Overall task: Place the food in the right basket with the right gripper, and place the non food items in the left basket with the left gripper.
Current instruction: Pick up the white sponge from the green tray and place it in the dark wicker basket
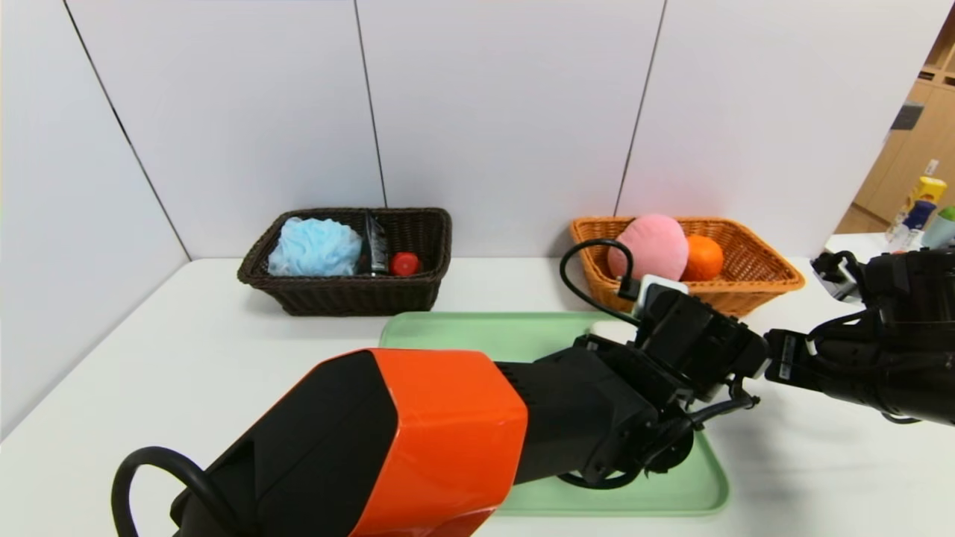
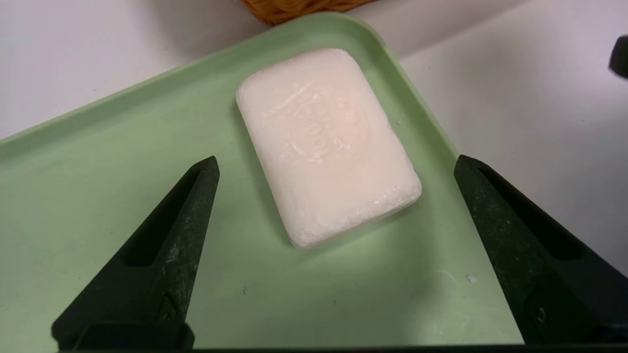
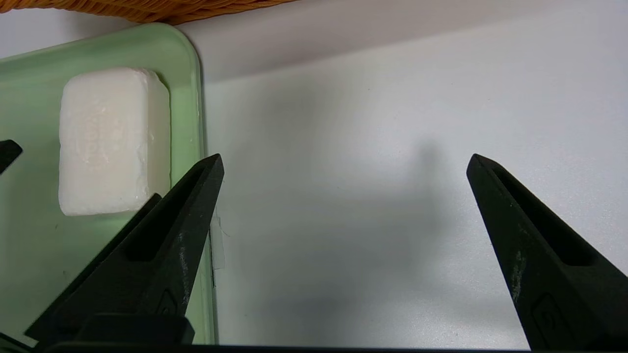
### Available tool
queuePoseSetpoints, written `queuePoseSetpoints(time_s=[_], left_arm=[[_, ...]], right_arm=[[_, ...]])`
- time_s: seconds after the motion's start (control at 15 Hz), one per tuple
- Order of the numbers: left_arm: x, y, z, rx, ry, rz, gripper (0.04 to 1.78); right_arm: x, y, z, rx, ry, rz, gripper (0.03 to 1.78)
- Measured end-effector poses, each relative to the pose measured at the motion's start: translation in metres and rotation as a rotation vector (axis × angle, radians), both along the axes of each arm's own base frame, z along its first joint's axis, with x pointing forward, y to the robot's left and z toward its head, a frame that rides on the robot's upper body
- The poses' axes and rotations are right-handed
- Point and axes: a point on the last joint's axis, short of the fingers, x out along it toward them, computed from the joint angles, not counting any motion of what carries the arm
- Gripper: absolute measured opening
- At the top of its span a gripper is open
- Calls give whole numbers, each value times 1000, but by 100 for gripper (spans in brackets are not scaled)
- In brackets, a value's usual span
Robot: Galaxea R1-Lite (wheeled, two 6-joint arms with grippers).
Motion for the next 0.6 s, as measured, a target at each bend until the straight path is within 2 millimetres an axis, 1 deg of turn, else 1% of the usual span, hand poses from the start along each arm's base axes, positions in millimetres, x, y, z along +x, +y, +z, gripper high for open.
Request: queuePoseSetpoints(time_s=[0.27, 0.47, 0.6], left_arm=[[8, 3, -10, 39, -14, 64, 169], [11, 7, -9, 56, -25, 101, 169], [9, 11, -6, 86, -7, 103, 169]], right_arm=[[-1, 0, -1, 2, 3, 4, 171], [-3, 0, -3, 2, 11, 6, 171], [-4, 0, -3, 2, 14, 5, 171]])
